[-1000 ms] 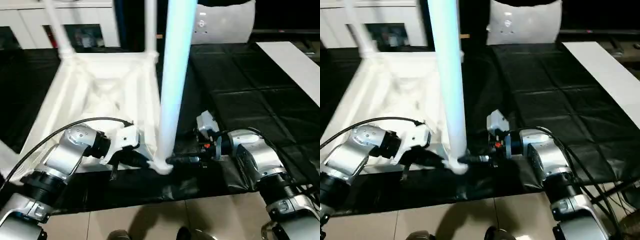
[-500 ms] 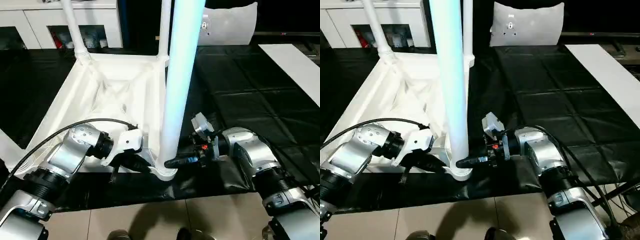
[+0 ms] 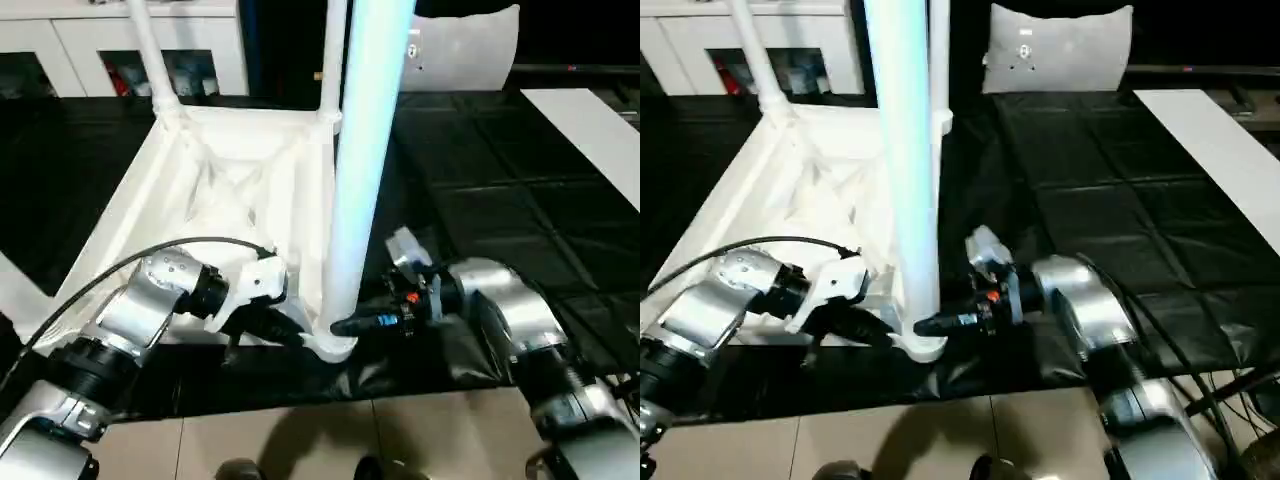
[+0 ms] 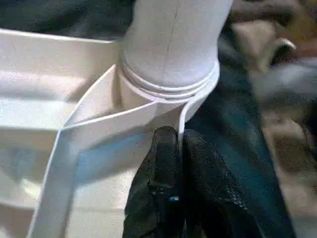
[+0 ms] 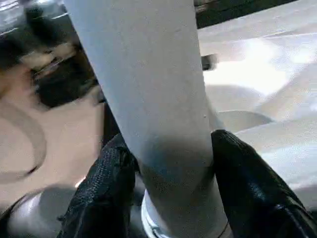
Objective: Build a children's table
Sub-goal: Rotate leg to tighten
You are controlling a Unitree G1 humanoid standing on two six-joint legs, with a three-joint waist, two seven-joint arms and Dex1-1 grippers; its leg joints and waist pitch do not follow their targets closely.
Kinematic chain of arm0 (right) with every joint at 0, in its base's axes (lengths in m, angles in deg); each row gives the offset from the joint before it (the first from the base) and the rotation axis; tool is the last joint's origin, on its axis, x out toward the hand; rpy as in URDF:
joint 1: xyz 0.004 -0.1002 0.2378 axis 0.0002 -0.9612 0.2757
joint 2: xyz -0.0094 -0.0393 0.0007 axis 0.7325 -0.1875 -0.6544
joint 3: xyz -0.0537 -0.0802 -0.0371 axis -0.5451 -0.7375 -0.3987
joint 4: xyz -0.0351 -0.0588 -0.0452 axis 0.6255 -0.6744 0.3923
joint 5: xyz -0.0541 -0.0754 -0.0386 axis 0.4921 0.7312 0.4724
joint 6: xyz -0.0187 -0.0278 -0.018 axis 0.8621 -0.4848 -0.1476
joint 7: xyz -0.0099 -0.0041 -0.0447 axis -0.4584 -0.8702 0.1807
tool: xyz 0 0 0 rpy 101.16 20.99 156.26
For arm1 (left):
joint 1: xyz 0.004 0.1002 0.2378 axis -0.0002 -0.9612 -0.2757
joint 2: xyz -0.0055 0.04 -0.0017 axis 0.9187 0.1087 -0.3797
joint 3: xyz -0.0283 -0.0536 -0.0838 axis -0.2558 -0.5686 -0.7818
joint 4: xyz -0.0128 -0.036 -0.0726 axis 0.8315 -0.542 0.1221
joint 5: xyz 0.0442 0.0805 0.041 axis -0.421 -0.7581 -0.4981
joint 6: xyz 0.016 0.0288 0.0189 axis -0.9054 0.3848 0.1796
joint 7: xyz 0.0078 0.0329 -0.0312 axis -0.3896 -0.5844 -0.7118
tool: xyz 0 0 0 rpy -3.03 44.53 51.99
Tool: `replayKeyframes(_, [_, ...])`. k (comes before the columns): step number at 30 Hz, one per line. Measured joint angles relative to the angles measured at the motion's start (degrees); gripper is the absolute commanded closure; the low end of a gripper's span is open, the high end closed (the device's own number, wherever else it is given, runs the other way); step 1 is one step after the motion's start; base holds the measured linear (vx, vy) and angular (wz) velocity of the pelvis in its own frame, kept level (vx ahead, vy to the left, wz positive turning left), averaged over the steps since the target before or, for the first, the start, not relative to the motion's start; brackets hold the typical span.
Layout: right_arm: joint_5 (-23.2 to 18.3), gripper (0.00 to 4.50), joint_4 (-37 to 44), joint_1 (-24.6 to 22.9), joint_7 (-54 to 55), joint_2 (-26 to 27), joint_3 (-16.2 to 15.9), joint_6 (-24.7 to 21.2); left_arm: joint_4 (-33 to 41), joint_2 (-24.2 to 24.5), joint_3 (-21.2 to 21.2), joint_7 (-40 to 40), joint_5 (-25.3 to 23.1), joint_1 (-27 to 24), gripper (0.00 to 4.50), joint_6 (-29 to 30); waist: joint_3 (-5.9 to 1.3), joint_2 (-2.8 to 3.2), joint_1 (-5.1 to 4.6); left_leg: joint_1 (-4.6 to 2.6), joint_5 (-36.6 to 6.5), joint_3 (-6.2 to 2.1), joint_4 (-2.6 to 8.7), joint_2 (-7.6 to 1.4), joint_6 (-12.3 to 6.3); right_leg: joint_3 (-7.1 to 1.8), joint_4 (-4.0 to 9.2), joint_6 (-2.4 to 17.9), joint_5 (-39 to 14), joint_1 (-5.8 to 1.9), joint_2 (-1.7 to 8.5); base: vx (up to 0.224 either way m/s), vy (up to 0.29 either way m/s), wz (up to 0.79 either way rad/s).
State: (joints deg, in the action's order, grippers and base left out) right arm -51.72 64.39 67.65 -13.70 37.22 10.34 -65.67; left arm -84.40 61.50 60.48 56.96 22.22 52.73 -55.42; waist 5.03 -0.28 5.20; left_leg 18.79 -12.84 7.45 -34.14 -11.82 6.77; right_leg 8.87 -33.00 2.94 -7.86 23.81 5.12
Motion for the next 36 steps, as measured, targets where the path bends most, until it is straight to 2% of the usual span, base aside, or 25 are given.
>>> replayKeyframes(4, [1.7, 2.51, 1.9, -2.5, 12.6, 4.5, 3.3, -0.5, -0.1, -3.7, -2.3, -7.8, -1.6, 0.0, 4.50, 5.4, 0.10, 0.27, -2.04, -0.57, 0.1, 0.09, 0.00, -0.03, -0.02, 0.61, 0.84, -0.1, 0.0, -0.68, -0.02, 0.000, 0.000, 0.00])
replayKeyframes(7, [3.1, 2.51, 2.4, -2.7, 19.2, 6.9, 4.1, -1.2, -0.3, -5.7, -3.3, -12.1, -2.1, 0.0, 4.50, 7.9, 0.43, 1.70, -4.31, -0.63, 0.1, -1.05, 0.22, -1.06, -0.04, 3.77, 4.01, -0.3, -0.1, -2.51, 0.01, 0.000, 0.000, 0.00])
replayKeyframes(8, [3.4, 2.51, 2.6, -2.7, 20.3, 7.4, 4.2, -1.4, -0.3, -6.0, -3.5, -12.8, -2.2, 0.0, 4.50, 8.4, 0.61, 2.01, -4.54, -0.64, 0.0, -1.35, 0.31, -1.52, -0.03, 3.81, 3.38, -0.8, -0.5, -2.71, 0.01, -0.050, -0.005, -0.11])
replayKeyframes(9, [4.7, 2.51, 3.7, -3.5, 25.6, 10.3, 5.7, -1.9, -0.6, -7.6, -4.0, -15.7, -2.8, 0.6, 4.50, 10.1, 0.99, 1.43, -4.68, -1.04, 0.1, -0.58, -0.03, -1.22, -0.01, 1.47, -0.61, -1.2, -3.1, -1.43, 0.07, 0.000, 0.000, 0.00])
replayKeyframes(10, [5.6, 2.51, 3.7, -3.8, 29.2, 12.3, 6.5, -2.0, -1.0, -8.7, -4.6, -17.7, -3.6, 0.8, 4.50, 10.8, 1.29, -0.14, -4.70, -2.04, 0.1, 0.14, -0.23, -0.30, 0.00, -0.61, -1.97, -1.1, -3.4, -1.04, -0.01, 0.015, -0.091, 0.18])
replayKeyframes(11, [6.9, 2.51, 3.7, -3.7, 34.1, 14.2, 6.6, -1.9, -1.2, -10.5, -5.2, -20.9, -4.5, 0.8, 4.50, 11.9, 1.67, -0.51, -4.74, -3.23, -1.1, 0.61, -1.64, 0.03, 0.19, -0.50, -1.71, -1.0, -3.0, -0.99, -0.47, 0.046, -0.068, 0.22])
replayKeyframes(12, [8.1, 2.51, 3.2, -2.6, 37.5, 16.1, 6.7, -2.0, -1.2, -11.2, -6.0, -22.7, -4.8, 0.7, 4.50, 12.4, 1.82, 0.42, -5.09, -2.70, -3.0, 0.27, -3.21, -0.35, -0.87, 1.86, -0.31, -1.1, -3.0, -1.10, -0.19, 0.066, 0.015, -0.32])
replayKeyframes(13, [9.4, 2.51, 2.6, -1.7, 40.7, 18.0, 6.7, -1.6, -1.1, -11.5, -6.7, -23.9, -4.8, 0.9, 4.50, 12.9, 1.79, 3.19, -5.96, -1.86, -3.9, -0.91, -4.04, -1.11, -1.53, 6.97, 2.83, -1.2, -2.9, -2.20, 0.32, 0.018, 0.197, -0.94])
replayKeyframes(14, [9.9, 2.51, 2.4, -0.9, 42.7, 19.5, 6.4, -1.1, -1.1, -11.7, -7.0, -24.9, -4.8, 1.9, 4.50, 14.0, 1.77, 4.51, -5.91, -0.77, -4.7, -2.57, -3.35, -1.36, -0.99, 8.05, 1.61, -4.4, -4.9, -2.22, 0.90, 0.018, 0.197, -0.94])
replayKeyframes(15, [10.3, 2.51, 2.4, -0.6, 44.3, 20.1, 6.4, -0.7, -1.1, -12.5, -7.0, -25.9, -5.3, 2.5, 4.50, 14.5, 2.16, 3.31, -6.37, -0.93, -4.3, -3.39, -3.64, -0.15, -0.39, 5.64, -0.97, -5.0, -5.1, -1.05, 0.89, -0.020, 0.102, -0.44])
replayKeyframes(16, [10.3, 2.51, 2.3, -0.9, 46.1, 20.4, 6.7, -0.6, -1.2, -13.8, -6.9, -27.7, -5.5, 2.5, 4.50, 14.9, 2.50, 1.99, -6.63, -1.77, -4.2, -2.93, -4.00, 0.82, -0.41, 2.49, -3.78, -5.1, -5.5, -0.56, 0.73, 0.046, -0.108, 0.33])
replayKeyframes(17, [10.6, 2.51, 1.5, -1.1, 48.6, 21.3, 7.4, -0.8, -1.3, -15.6, -6.4, -30.5, -6.4, 2.0, 4.50, 15.4, 2.52, -0.53, -6.35, -3.92, -4.3, -1.21, -4.26, 1.35, -0.40, -2.01, -6.14, -3.3, -6.0, -0.68, -0.50, 0.046, -0.108, 0.33])
replayKeyframes(18, [10.9, 2.51, 0.9, -0.7, 50.4, 22.5, 7.7, -0.8, -1.2, -16.1, -6.6, -31.9, -6.6, 1.6, 4.50, 15.5, 2.66, -1.13, -6.74, -4.68, -5.5, -0.48, -6.25, 1.44, -0.65, -1.77, -5.55, -2.2, -5.8, 0.12, -1.40, 0.065, -0.135, 0.15])
replayKeyframes(19, [11.1, 2.51, -0.2, 0.8, 51.8, 23.7, 7.8, -0.6, -0.7, -15.7, -7.3, -32.2, -6.5, 1.5, 4.50, 15.5, 2.44, 0.67, -7.06, -4.76, -7.4, -0.74, -7.61, 1.35, -2.37, -0.03, -4.12, -2.2, -5.8, 0.29, -1.58, 0.092, 0.064, -0.40])
replayKeyframes(20, [11.5, 2.17, -1.3, 2.2, 54.1, 25.0, 7.2, 0.2, -0.2, -15.1, -8.2, -32.4, -6.5, 1.9, 4.50, 16.0, 2.14, 2.67, -7.62, -3.57, -8.6, -1.78, -5.59, 0.91, -2.02, 4.12, -1.05, -2.8, -5.5, -1.02, -0.25, 0.092, 0.064, -0.40])
replayKeyframes(21, [11.5, 1.96, -1.3, 2.5, 54.8, 24.9, 7.3, 0.6, -0.2, -15.4, -8.0, -33.0, -6.6, 2.5, 4.50, 16.4, 2.26, 2.66, -7.19, -3.44, -8.4, -2.61, -4.56, 0.81, -1.77, 4.44, -1.78, -5.8, -7.0, -0.59, -0.02, 0.162, 0.144, -0.24])
replayKeyframes(22, [11.5, 1.96, -1.3, 2.5, 54.9, 24.9, 7.3, 0.7, -0.2, -15.6, -8.0, -33.3, -6.6, 2.6, 4.50, 16.4, 2.31, 2.40, -7.24, -3.44, -8.4, -2.64, -4.43, 0.93, -1.63, 4.13, -1.96, -6.1, -7.2, -0.55, 0.00, 0.069, 0.017, 0.05])
replayKeyframes(23, [11.3, 1.82, -1.7, 2.5, 55.2, 24.9, 7.4, 1.2, -0.2, -16.0, -7.7, -34.1, -6.9, 2.5, 4.50, 16.5, 2.42, 0.23, -7.21, -4.86, -8.0, -0.94, -4.06, 1.67, -1.01, 1.00, -3.30, -3.8, -5.6, -0.13, 0.02, 0.121, -0.020, 0.20])
replayKeyframes(24, [11.0, 1.72, -1.8, 2.0, 54.9, 24.9, 7.7, 1.7, 0.0, -16.1, -7.5, -34.2, -7.1, 2.3, 4.50, 16.4, 2.58, -1.13, -7.24, -6.03, -7.9, -0.11, -4.41, 2.70, -0.90, -0.57, -3.72, -1.6, -4.0, 0.13, -0.39, 0.101, -0.059, 0.32])
replayKeyframes(25, [10.9, 1.62, -1.7, 1.8, 54.3, 25.0, 7.8, 2.2, 0.6, -15.8, -7.3, -34.2, -7.2, 2.1, 4.50, 16.4, 2.40, -0.76, -6.89, -6.20, -8.0, -0.14, -4.35, 2.80, -1.04, -0.88, -3.28, -1.5, -4.0, 0.07, -0.72, 0.101, -0.059, 0.32])
replayKeyframes(26, [10.6, 1.54, -1.4, 1.8, 53.6, 25.0, 7.6, 2.6, 1.3, -15.4, -7.3, -33.8, -7.1, 2.0, 4.50, 16.5, 2.42, -0.51, -6.46, -5.62, -8.3, -0.66, -3.49, 3.16, -1.70, -0.03, -1.95, -1.5, -4.0, 0.16, -0.71, 0.172, 0.022, -0.19])
replayKeyframes(27, [10.4, 1.47, -0.5, 1.6, 52.0, 24.8, 7.6, 3.1, 2.6, -14.2, -7.2, -33.1, -7.0, 1.9, 4.50, 16.5, 2.07, 0.43, -6.01, -4.15, -7.0, -2.66, -2.49, 3.48, -3.32, 0.81, -0.19, -2.1, -3.7, 0.02, -0.89, 0.165, 0.072, -0.33])
replayKeyframes(28, [10.0, 1.47, 0.6, 0.5, 50.3, 24.1, 7.6, 3.5, 3.5, -13.3, -7.0, -32.4, -6.9, 1.8, 4.50, 16.6, 1.81, 0.11, -6.11, -3.78, -6.2, -3.16, -1.60, 3.51, -2.43, 0.68, 0.41, -2.0, -3.3, 0.33, -1.00, 0.209, 0.074, -0.21])
replayKeyframes(30, [9.0, 1.12, 2.1, -1.0, 46.9, 22.8, 7.5, 4.1, 5.4, -12.3, -6.6, -31.0, -6.5, 1.0, 4.50, 16.4, 1.52, -1.34, -6.33, -3.49, -5.9, -3.10, -1.71, 5.10, -1.81, -1.63, -0.27, 0.5, 0.6, 1.19, -0.62, 0.082, 0.020, 0.18])
replayKeyframes(36, [4.6, 0.64, 7.1, -6.7, 36.8, 16.0, 4.3, 1.8, 9.1, -4.7, -5.9, -23.6, -4.2, -1.9, 4.50, 12.8, 1.47, -1.33, -5.28, -3.26, -6.2, -3.09, -1.09, 5.07, -2.42, -1.83, 0.08, 0.7, 0.3, 1.49, -0.89, 0.009, 0.002, 0.02])
